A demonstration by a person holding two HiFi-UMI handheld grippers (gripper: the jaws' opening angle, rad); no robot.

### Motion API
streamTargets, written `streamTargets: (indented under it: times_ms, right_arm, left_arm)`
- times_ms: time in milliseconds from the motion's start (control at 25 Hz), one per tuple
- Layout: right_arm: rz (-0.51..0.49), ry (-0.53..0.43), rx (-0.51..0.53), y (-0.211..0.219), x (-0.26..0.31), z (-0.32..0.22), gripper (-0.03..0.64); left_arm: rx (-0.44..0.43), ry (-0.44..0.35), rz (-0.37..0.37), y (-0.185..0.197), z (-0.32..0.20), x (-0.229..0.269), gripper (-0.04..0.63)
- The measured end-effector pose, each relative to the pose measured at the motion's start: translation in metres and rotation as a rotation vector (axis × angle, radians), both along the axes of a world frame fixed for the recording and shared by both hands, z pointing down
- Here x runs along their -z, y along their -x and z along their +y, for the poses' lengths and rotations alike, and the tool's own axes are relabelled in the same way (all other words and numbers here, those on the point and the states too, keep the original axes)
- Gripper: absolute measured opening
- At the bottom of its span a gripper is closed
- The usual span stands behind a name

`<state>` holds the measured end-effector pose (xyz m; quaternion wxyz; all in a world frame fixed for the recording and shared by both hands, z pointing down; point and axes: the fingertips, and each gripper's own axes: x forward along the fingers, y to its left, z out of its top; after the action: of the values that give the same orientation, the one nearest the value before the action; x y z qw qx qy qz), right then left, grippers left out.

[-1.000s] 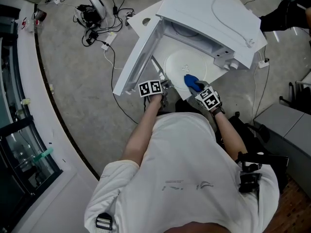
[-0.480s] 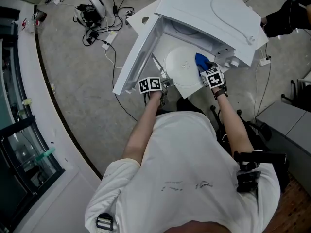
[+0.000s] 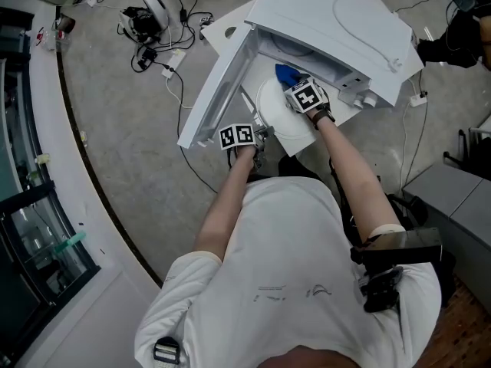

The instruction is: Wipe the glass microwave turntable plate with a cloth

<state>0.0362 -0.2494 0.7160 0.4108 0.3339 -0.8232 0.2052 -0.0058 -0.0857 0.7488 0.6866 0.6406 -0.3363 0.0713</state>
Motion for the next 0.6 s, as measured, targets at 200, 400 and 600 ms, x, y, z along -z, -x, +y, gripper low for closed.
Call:
streamTargets:
  times_ms: [200,400,600]
  right_arm:
    - [-0.106,0.033,0.167,0.054,-0.010,0.039,0.098]
    - [-0.256,0.151,0.344,0.068,-0.009,0.104,0.097]
    - [-0.329,0.241,0.339,0.039,-0.007,0.154,0.095]
  left_arm:
    - [0.011,-0.003,0.000,0.000,-0.001,0.000,0.061]
    - [0.029,-0.004,0.015,0.000,-0.001,0.000,0.061]
    - [0.024,-0.010,0.026,0.001,-0.001,0.000,0.058]
